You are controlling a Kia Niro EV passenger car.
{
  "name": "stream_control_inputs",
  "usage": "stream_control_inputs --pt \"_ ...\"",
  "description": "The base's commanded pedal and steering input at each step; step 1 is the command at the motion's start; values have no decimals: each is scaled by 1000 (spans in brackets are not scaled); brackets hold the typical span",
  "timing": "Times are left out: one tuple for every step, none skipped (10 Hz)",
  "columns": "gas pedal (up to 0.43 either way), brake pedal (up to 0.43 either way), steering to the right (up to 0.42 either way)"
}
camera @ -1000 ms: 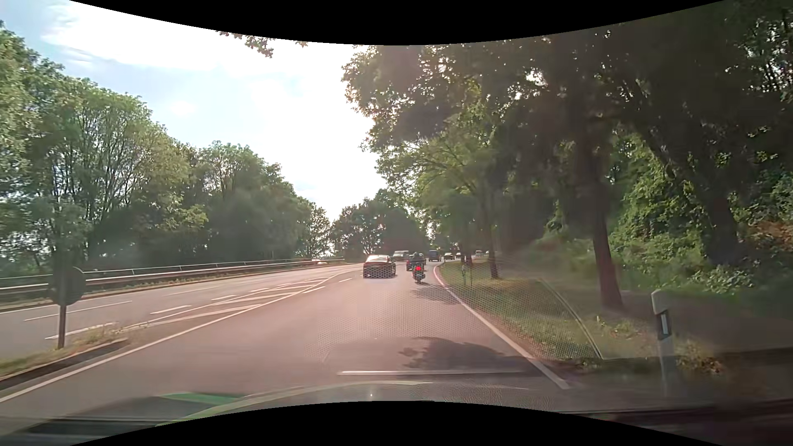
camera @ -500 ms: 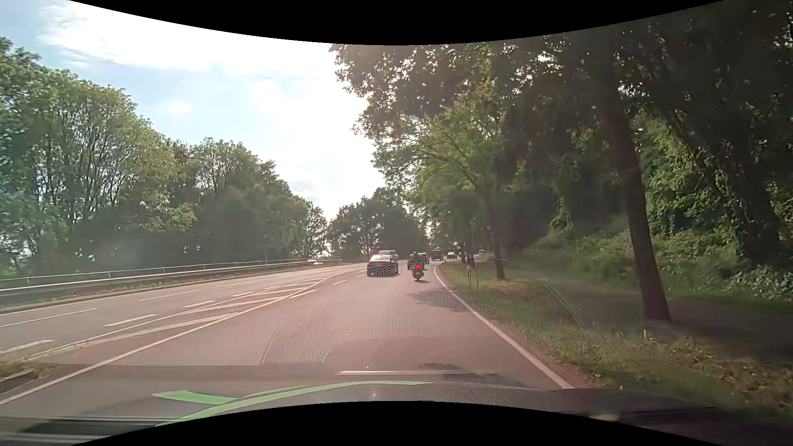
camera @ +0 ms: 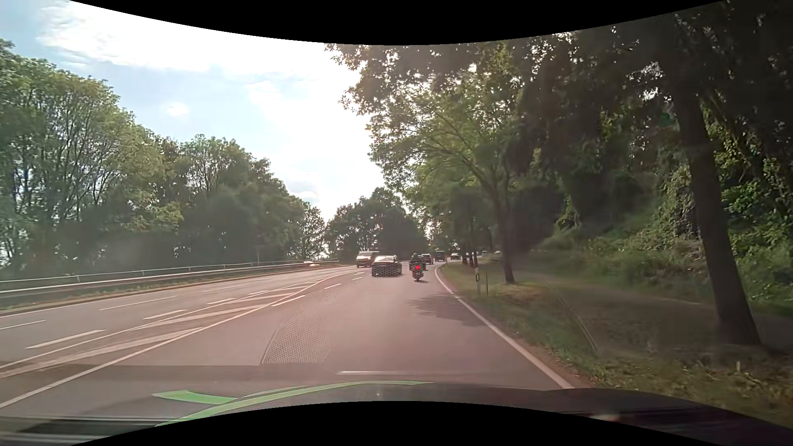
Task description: Follow the waypoints while adhering to traffic rules and regulations
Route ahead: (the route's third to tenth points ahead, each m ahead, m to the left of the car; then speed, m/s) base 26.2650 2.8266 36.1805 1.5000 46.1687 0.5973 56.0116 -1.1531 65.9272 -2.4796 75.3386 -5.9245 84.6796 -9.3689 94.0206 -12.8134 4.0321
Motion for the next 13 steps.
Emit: stream_control_inputs --pt "177 0 7" --pt "177 0 7" --pt "177 0 7" --pt "189 0 7" --pt "189 0 7" --pt "189 0 7" --pt "189 0 6" --pt "189 0 6" --pt "189 0 6" --pt "189 0 6" --pt "197 0 6" --pt "197 0 6" --pt "197 0 6"
